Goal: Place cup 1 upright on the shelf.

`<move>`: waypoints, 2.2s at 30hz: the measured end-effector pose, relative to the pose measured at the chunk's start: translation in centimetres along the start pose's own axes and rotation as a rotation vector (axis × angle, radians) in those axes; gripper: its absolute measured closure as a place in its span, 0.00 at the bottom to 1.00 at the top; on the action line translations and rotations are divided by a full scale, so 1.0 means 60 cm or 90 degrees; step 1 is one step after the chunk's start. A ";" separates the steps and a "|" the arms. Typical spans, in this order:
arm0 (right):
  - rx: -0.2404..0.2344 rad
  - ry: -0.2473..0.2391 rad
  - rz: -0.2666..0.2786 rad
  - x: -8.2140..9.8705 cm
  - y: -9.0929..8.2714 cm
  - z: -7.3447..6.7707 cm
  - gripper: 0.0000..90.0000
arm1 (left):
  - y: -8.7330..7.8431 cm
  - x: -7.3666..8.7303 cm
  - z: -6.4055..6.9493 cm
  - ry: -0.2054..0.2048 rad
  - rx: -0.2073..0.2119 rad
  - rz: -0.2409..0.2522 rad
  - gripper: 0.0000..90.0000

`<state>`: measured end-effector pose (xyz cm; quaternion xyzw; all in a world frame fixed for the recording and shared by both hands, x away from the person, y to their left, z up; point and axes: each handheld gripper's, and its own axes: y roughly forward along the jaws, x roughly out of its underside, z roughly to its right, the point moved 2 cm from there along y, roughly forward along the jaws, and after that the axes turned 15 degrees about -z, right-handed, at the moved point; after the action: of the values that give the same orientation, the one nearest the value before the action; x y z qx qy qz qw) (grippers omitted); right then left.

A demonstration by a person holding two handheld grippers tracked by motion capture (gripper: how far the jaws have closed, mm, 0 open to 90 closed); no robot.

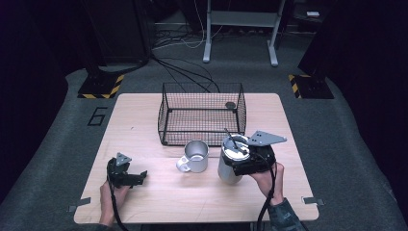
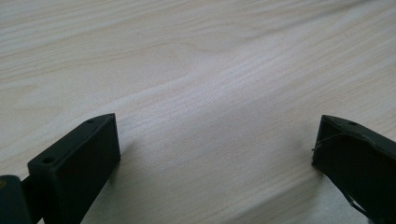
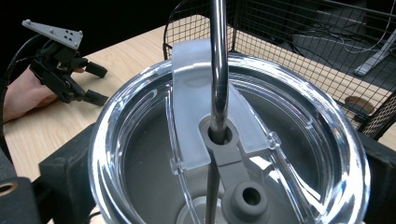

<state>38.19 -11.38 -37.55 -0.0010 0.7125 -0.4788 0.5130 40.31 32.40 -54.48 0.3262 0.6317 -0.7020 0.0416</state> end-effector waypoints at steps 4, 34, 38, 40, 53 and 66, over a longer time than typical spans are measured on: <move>0.001 0.000 0.000 -0.007 -0.005 0.007 0.04 | 0.000 0.000 0.000 0.001 0.000 -0.002 0.01; -0.004 -0.003 0.012 -0.087 -0.041 0.047 0.04 | 0.000 0.000 0.000 0.000 0.000 0.000 0.01; -0.003 -0.005 0.014 -0.098 -0.043 0.050 0.04 | 0.000 0.000 0.000 0.000 0.001 0.000 0.01; -0.004 -0.005 0.015 -0.103 -0.045 0.052 0.04 | 0.000 0.000 0.000 0.000 0.001 -0.001 0.01; 0.003 -0.010 0.008 -0.130 -0.045 0.059 0.04 | 0.000 0.000 0.000 0.001 0.002 -0.001 0.01; 0.014 -0.019 0.017 -0.165 -0.053 0.070 0.04 | 0.000 0.000 0.000 -0.001 -0.001 0.002 0.01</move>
<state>44.43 -11.09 -28.22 0.0069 0.6994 -0.4798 0.5297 40.30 32.38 -54.50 0.3268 0.6314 -0.7019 0.0436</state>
